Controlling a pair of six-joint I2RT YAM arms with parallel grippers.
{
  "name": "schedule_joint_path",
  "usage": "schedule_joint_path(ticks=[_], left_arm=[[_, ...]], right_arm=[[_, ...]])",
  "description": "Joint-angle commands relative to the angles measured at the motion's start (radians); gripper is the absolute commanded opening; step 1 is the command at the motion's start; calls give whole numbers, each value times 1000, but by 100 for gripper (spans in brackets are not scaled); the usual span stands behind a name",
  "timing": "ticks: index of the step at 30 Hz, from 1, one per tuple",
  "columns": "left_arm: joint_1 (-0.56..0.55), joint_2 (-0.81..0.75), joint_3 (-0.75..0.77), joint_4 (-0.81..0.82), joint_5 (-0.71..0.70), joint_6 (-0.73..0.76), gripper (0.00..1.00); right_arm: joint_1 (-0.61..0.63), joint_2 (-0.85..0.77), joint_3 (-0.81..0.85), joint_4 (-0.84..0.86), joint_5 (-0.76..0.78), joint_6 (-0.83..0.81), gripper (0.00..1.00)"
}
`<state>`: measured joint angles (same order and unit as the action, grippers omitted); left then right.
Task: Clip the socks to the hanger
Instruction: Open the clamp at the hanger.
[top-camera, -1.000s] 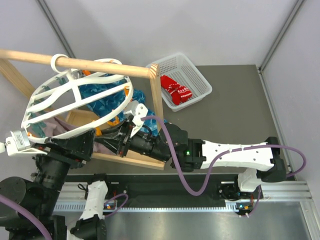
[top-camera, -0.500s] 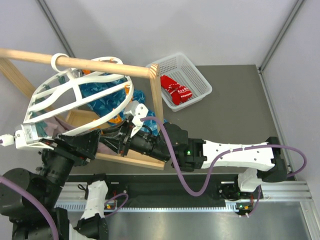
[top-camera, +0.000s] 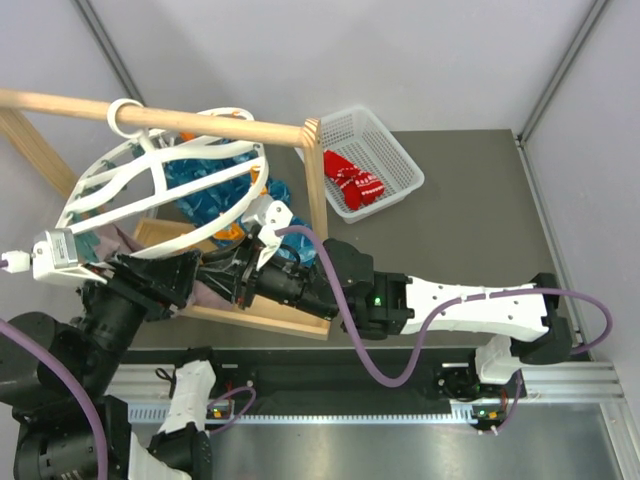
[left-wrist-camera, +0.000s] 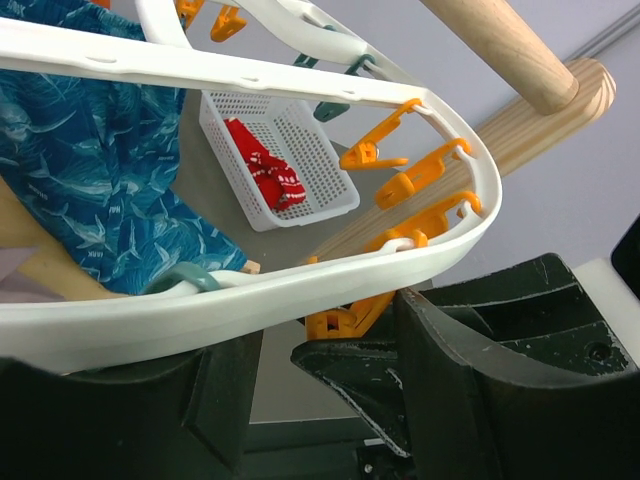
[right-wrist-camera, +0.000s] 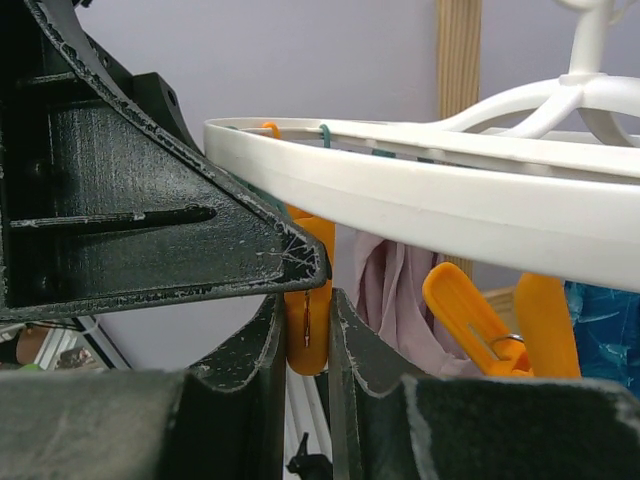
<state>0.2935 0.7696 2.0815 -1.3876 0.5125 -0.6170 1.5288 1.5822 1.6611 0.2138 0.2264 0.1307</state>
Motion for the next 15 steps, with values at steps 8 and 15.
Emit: schedule_joint_path(ticks=[8,15], left_arm=[[13,60,-35,-59,24,-10,54],[18,66,-37,-56,20,2,20]], right_arm=[[16,9,54,-2,-59,-8,0],[16,2,45,1,-71,-8,1]])
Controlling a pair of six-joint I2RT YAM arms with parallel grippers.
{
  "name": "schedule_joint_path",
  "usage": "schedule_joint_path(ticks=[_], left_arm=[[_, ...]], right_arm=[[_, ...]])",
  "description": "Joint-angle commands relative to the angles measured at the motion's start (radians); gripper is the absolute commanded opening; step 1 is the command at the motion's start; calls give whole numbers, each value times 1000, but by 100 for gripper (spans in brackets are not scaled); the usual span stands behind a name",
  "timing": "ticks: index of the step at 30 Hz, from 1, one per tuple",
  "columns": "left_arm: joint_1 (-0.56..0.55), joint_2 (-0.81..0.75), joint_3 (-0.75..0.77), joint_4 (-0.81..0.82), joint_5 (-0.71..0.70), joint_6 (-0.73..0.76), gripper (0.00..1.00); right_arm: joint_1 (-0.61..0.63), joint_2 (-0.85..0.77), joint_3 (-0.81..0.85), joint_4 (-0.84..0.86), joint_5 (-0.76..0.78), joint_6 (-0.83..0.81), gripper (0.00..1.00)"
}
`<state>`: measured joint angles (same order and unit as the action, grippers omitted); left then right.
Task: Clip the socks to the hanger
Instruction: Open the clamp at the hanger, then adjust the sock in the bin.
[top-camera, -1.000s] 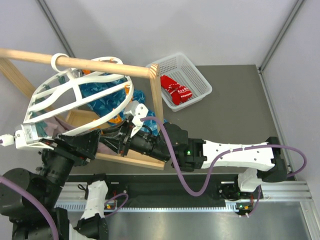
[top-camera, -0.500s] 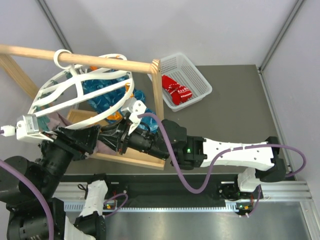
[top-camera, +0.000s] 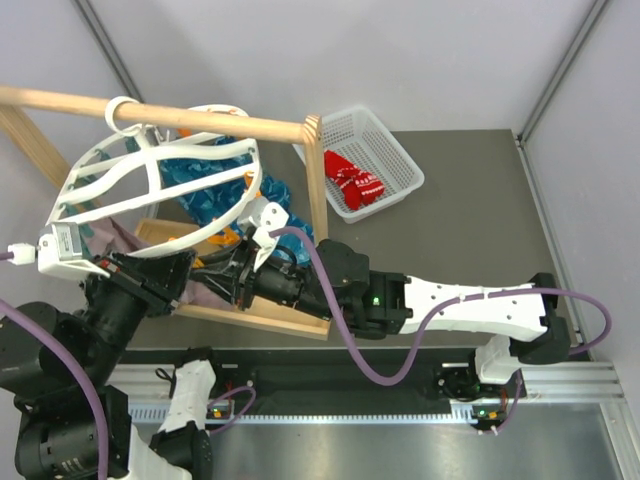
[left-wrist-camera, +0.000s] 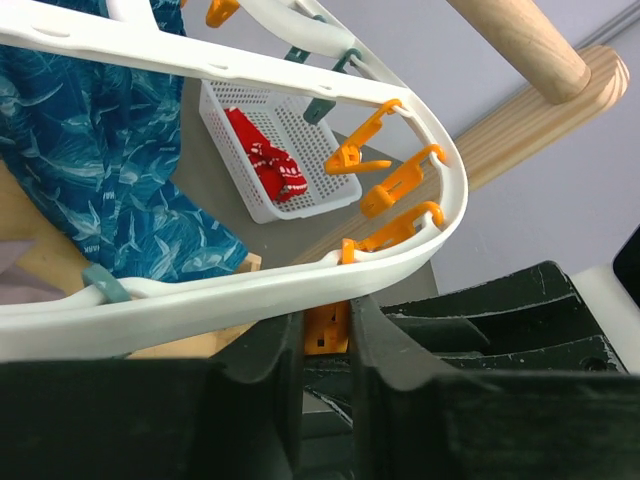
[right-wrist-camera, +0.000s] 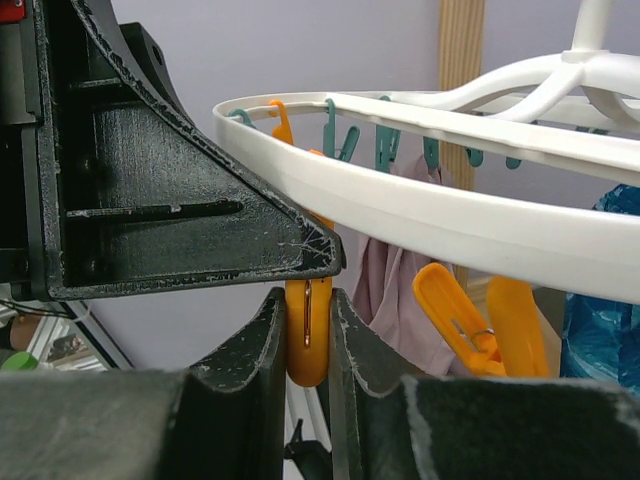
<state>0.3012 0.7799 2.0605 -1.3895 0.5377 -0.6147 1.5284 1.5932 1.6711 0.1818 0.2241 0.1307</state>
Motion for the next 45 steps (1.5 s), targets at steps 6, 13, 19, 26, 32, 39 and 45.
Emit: schedule_joint_path(ticks=[6,13,19,26,32,39,45], left_arm=[[10,44,-34,-60,-21,3,0],[9,32,-57,-60,-27,3,0],[4,13,-88,-54,-25,0,0],[4,-22,-141,-43,-13,-14,0],[4,-21,-145,-39,-5,-17,0],[4,-19,-148,-37,-1,-17,0],[-11,-18,-158,-16,22,-13,0]], right_arm=[[16,-42,-7,-2,-2,-13,54],[15,-237,-197,-93,92,-5,76],[15,-577,-529,-197,467,24,81],[-46,-768,-774,-453,882,144,97],[-613,-744,-832,-521,464,216,99],[-967,-405,-615,-367,69,129,88],[-1060,25,-228,-366,-141,61,66]])
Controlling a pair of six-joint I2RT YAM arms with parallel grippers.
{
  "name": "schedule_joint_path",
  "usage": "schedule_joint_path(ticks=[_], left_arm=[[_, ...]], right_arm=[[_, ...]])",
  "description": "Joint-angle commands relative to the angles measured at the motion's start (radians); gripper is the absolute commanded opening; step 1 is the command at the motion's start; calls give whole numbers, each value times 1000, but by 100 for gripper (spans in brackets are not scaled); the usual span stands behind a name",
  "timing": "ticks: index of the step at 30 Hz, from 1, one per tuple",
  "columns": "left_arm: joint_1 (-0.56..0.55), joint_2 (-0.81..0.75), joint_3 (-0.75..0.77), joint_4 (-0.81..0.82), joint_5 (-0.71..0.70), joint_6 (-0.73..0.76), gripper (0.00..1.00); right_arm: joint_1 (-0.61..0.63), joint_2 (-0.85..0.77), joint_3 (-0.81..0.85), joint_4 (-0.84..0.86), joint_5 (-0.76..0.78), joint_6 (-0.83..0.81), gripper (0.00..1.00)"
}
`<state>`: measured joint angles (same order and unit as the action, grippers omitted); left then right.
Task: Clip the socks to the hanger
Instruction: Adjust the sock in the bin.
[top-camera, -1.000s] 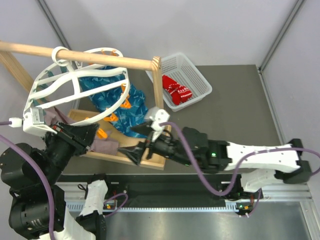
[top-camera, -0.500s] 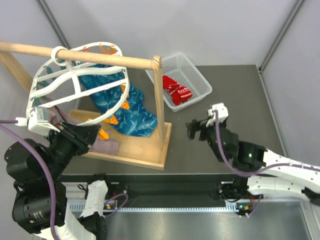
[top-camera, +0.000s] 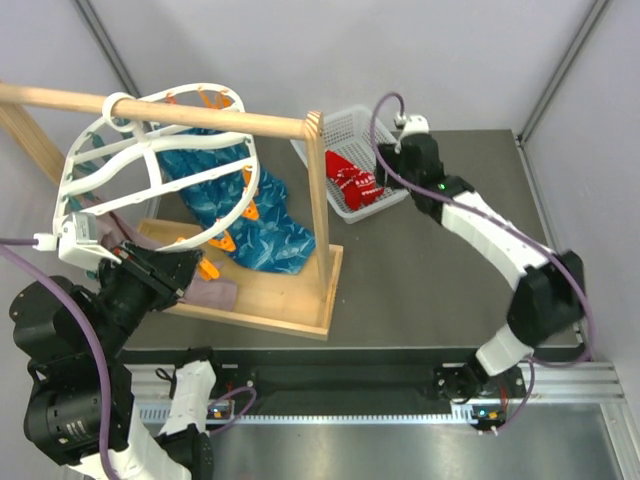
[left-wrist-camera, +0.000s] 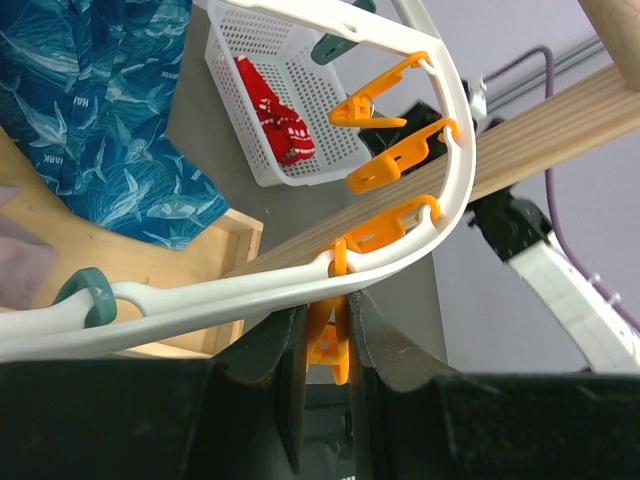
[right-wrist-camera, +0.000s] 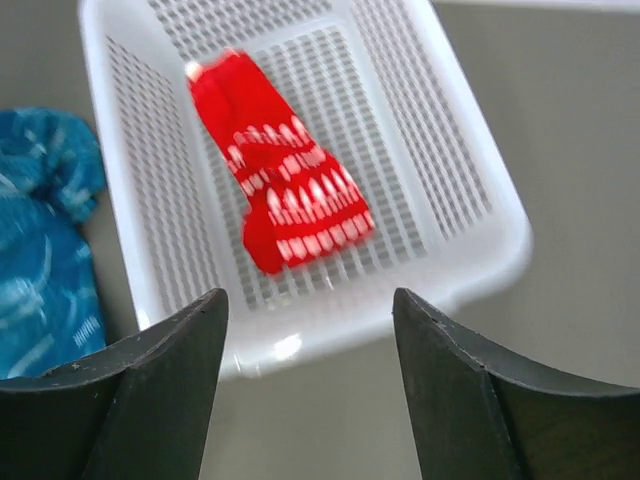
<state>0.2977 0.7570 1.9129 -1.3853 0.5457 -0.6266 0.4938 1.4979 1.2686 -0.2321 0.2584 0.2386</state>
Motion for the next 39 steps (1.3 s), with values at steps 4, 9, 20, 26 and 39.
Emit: schedule_joint_path(ticks=[4,9,20,26,39], left_arm=[[-15,5,0,-12,0,13,0],[-14,-19,-52,19,25,-7,0],[-15,-8,-61,-1,-6,21,0],[-19,-4,-48,-4,-13,24,0],[-17,-1,-32,2,-9,16,0]], right_arm=[[-29,434,447,-27,-194,-102,68],[-29,747,803,-159,-199,-165,72],[-26,808,692,-46,-217,-142,53],[-31,791,768,-71,-179,-148,24],[-60,573,605,-18,-163,-167,1]])
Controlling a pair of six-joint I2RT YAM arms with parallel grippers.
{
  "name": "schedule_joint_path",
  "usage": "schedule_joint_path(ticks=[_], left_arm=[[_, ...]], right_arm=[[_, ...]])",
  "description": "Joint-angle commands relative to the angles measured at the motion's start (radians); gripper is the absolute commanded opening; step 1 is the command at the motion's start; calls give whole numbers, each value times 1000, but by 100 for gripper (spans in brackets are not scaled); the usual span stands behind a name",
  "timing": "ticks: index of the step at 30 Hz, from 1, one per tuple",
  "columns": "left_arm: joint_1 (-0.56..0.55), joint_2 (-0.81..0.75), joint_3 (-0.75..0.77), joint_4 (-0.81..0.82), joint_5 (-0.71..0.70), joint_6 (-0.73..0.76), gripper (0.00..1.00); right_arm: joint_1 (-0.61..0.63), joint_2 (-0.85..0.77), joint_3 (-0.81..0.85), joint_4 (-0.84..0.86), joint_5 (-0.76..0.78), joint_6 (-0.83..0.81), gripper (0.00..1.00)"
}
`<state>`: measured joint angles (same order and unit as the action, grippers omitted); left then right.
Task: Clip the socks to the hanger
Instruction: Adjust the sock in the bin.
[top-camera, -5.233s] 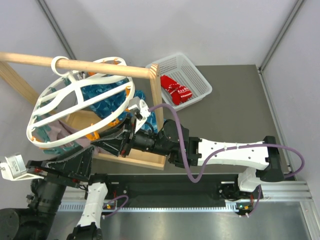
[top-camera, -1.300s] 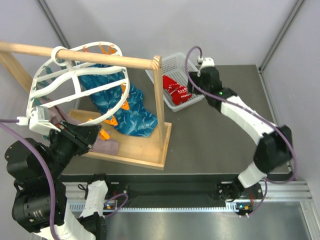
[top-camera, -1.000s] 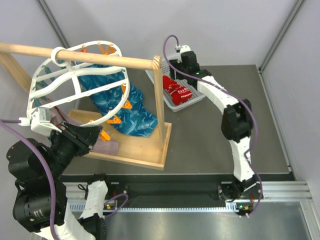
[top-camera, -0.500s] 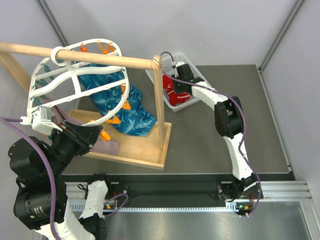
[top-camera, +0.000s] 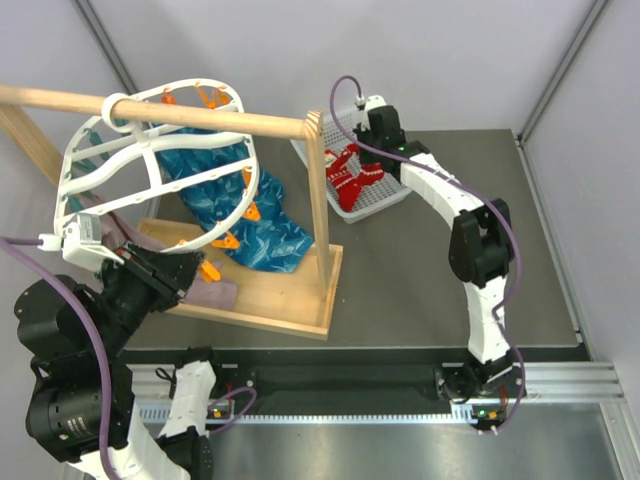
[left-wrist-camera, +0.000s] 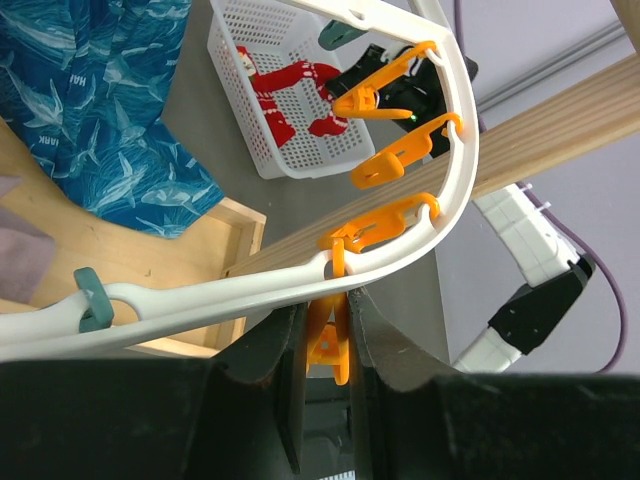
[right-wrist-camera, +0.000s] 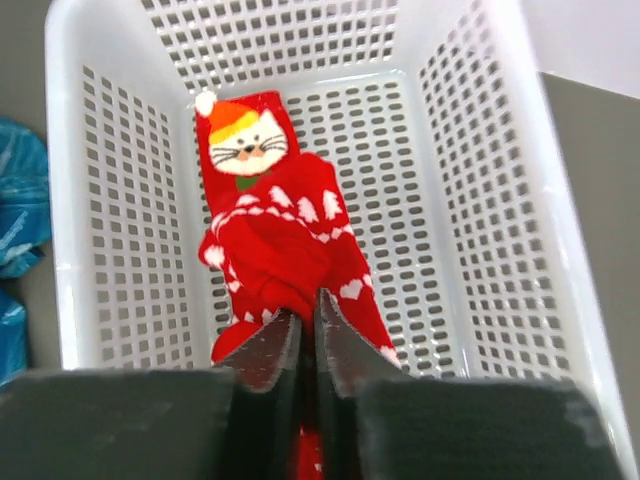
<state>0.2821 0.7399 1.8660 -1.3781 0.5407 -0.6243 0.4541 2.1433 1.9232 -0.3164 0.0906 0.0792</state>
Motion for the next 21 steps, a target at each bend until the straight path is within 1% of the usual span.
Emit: schedule_joint_path(ticks=[1,2,3,4,6,7,9,10,13,15,17,18,19,21], left_arm=[[-3,16,15,-7,-4,12,0],[-3,15,16,-9,-1,12,0],[-3,15,16,-9,-2,12,0],[-3,12,16,-9,-2,12,0],[-3,13,15,-9,-4,12,0],[-1,13,13,-9,-2,12,0],[-3,15,10,-9,1,12,0],[-1,15,9,-9,-1,11,0],[-3,12,1,-10,-7,17,0],[-3,7,-7,-10,-7,18,0],[-3,7,-7,-10,-7,18,0],[-3,9,-5,-10,-7,17,0],[-3,10,-4,-10,-10,20,0],[-3,9,-2,-10,-8,20,0]], right_arm=[[-23,-74,-87,72,8,-6,12],[-25,-69,-98,74,14,-4,21],[-26,-57,-104,70,20,-4,28],[-26,-48,-105,62,21,-6,42],[-26,-28,-101,43,26,-16,54],[-26,-25,-95,40,28,-19,66],[-25,-16,-76,40,28,-32,77],[-22,-16,-67,42,28,-38,85],[-20,-5,-43,66,26,-48,99],[-17,30,-20,70,-11,-56,99],[-15,100,71,28,-31,-61,94],[-12,122,135,5,-35,-61,90],[-9,145,160,-31,-34,-61,82],[-6,180,187,-50,-37,-61,73]])
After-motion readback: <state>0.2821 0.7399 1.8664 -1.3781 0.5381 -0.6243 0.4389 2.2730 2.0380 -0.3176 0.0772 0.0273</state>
